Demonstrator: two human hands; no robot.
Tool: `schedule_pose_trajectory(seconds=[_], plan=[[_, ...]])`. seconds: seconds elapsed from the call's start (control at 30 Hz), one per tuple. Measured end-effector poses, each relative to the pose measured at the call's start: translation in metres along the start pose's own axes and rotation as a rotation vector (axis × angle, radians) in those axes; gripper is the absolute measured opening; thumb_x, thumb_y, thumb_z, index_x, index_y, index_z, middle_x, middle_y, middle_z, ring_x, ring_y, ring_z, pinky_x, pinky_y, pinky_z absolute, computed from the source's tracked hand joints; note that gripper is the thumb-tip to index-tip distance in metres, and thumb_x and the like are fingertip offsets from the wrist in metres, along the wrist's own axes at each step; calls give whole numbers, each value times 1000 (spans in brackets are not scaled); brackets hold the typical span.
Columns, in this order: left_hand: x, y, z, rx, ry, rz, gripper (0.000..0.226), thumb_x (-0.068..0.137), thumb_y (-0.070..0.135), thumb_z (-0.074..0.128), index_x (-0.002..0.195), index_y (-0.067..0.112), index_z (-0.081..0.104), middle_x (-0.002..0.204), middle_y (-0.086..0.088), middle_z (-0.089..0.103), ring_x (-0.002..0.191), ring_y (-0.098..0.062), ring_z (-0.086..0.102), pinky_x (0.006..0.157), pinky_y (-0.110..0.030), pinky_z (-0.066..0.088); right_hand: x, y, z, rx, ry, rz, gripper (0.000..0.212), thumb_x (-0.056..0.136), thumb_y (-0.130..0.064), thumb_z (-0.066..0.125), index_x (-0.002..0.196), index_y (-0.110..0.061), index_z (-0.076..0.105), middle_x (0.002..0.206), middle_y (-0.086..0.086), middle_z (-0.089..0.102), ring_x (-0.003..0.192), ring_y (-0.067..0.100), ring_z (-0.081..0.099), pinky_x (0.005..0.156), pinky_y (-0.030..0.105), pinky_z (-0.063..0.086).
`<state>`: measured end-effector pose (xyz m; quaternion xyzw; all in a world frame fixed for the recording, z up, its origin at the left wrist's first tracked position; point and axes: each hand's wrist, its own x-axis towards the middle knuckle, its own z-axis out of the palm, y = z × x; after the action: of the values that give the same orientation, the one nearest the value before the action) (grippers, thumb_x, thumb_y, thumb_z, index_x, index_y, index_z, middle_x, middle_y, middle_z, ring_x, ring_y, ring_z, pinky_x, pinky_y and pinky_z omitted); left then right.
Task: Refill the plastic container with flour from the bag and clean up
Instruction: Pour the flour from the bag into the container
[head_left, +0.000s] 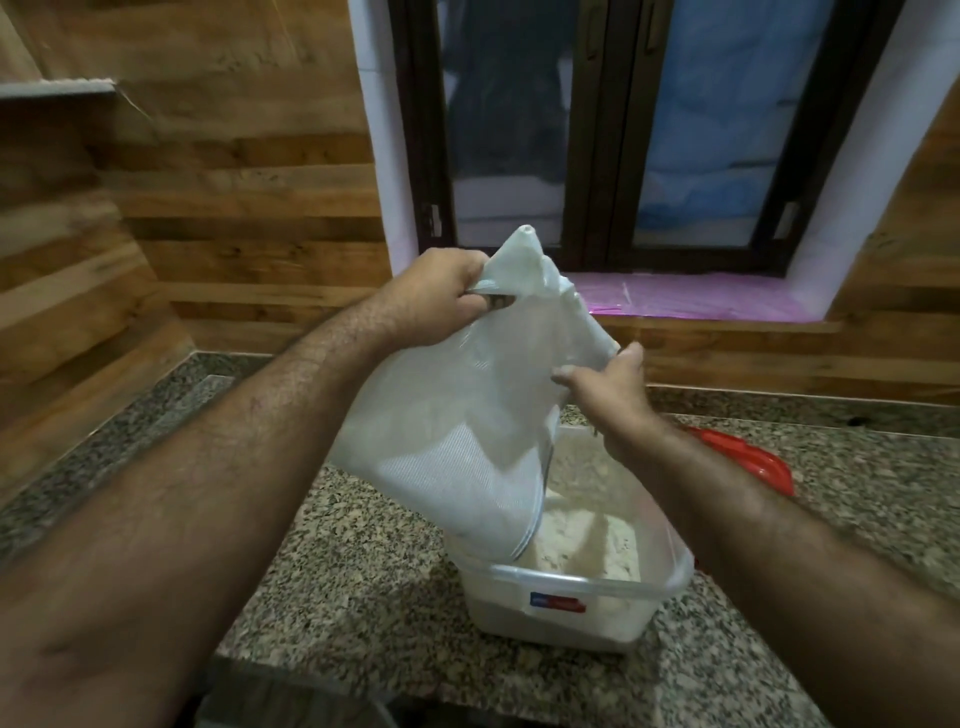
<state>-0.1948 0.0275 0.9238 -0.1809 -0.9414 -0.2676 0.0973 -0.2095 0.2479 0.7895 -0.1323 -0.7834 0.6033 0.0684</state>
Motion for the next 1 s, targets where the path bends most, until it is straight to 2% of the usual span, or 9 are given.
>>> schedule_pose_trajectory(seconds=[0.1, 0.2, 0.27, 0.37, 0.47, 0.57, 0.7, 0.87, 1.0], plan=[[-7, -12, 4, -3, 79, -20, 27, 104, 39, 69, 120, 18, 75, 108, 2, 74, 97, -11, 70, 88, -33, 62, -21, 2, 5, 220, -208, 225, 75, 76, -36, 86, 140, -12, 55, 137, 3, 66, 123, 21, 61, 97, 39, 48], [-9, -22, 2, -46, 182, -28, 31, 104, 45, 67, 118, 19, 75, 106, 4, 74, 95, -9, 70, 80, -26, 59, -31, 1, -2, 400, -480, 321, 28, 95, -28, 75, 123, -23, 69, 126, 4, 74, 114, 25, 69, 91, 42, 58], [-11, -29, -1, -97, 262, -48, 40, 103, 53, 65, 120, 18, 75, 109, 2, 76, 97, -14, 73, 82, -31, 61, -33, 1, -6, 434, -578, 293, 31, 95, -21, 74, 126, -18, 71, 114, 4, 78, 101, 26, 73, 86, 41, 61], [-17, -43, -4, -225, 351, -93, 41, 102, 55, 65, 118, 18, 75, 107, 3, 77, 98, -14, 75, 84, -37, 64, -30, 10, -5, 435, -705, 258, 42, 91, -9, 73, 133, -5, 70, 123, 11, 76, 111, 32, 72, 104, 46, 56], [-25, -59, 2, -377, 369, -164, 35, 102, 51, 68, 115, 20, 76, 103, 5, 80, 93, -14, 78, 85, -43, 67, -18, 19, 0, 317, -679, 221, 40, 91, 2, 73, 131, -4, 70, 130, 15, 75, 123, 36, 70, 112, 49, 52], [-30, -71, 9, -509, 342, -221, 31, 101, 50, 70, 114, 22, 77, 101, 5, 82, 91, -14, 80, 85, -47, 68, -12, 24, 0, 184, -629, 206, 27, 95, 5, 69, 119, -7, 72, 117, 10, 80, 113, 30, 73, 105, 43, 55], [-22, -65, 6, -501, 308, -186, 32, 101, 48, 72, 114, 19, 78, 102, 5, 81, 90, -12, 80, 78, -35, 68, -12, 30, 5, 106, -596, 213, 20, 94, 2, 70, 105, -13, 76, 96, -1, 83, 97, 20, 71, 93, 35, 47], [-10, -61, -13, -410, 330, -100, 41, 99, 52, 71, 123, 19, 76, 109, 10, 78, 96, -4, 76, 73, -16, 60, -16, 19, 17, 136, -619, 158, 48, 83, 5, 81, 127, -10, 69, 125, 10, 78, 123, 31, 70, 114, 48, 48], [-13, -87, -18, -505, 362, -135, 37, 100, 49, 72, 120, 19, 76, 107, 8, 80, 93, -7, 78, 78, -26, 65, -21, 7, 30, 101, -543, 133, 44, 87, 4, 78, 127, -11, 68, 121, 7, 79, 116, 27, 74, 109, 47, 54]])
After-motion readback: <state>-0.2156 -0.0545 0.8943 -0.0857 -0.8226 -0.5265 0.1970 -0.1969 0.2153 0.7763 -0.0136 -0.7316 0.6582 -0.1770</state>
